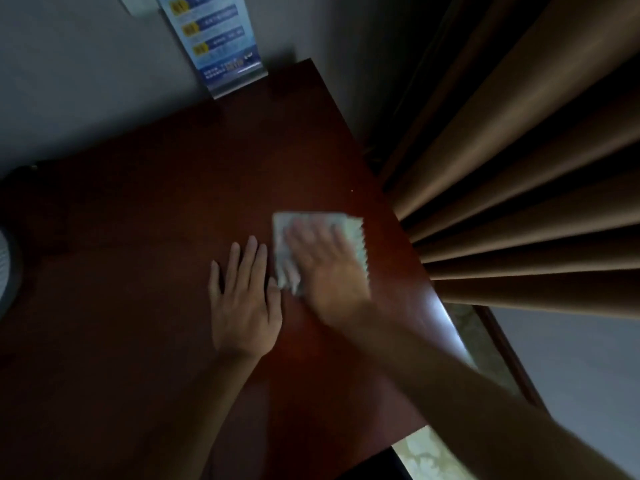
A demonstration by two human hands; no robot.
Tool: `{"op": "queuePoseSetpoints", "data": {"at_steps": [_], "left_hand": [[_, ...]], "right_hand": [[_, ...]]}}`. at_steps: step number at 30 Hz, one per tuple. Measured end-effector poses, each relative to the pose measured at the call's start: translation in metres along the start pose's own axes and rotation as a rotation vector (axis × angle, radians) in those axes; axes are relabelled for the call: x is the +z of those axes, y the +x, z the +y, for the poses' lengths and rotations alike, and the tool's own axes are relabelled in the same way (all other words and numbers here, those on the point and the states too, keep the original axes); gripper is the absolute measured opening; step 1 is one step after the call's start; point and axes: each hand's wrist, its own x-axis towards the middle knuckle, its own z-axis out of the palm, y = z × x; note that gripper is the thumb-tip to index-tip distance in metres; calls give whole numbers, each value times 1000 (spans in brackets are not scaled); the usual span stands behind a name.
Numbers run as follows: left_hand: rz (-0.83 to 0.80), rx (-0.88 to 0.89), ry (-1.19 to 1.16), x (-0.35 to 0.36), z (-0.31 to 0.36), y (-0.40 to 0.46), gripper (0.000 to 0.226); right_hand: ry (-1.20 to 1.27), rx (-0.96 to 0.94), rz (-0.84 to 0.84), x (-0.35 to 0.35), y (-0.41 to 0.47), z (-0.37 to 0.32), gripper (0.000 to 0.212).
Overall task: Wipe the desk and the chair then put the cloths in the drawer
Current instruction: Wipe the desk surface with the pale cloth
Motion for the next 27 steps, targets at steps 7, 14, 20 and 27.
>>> {"op": "queuePoseSetpoints", "data": {"at_steps": [7,14,20,27], "left_hand": [[36,4,10,2,0,0,53],[61,15,36,2,-1,0,55],[65,22,29,4,-1,-1,53],[80,31,-12,5,-5,-1,51]], "right_hand": [[232,415,194,-17,26,70,60],[125,19,200,2,6,31,52],[106,247,172,-14,44,64,57],[80,-98,82,17,-121,-22,66]]}}
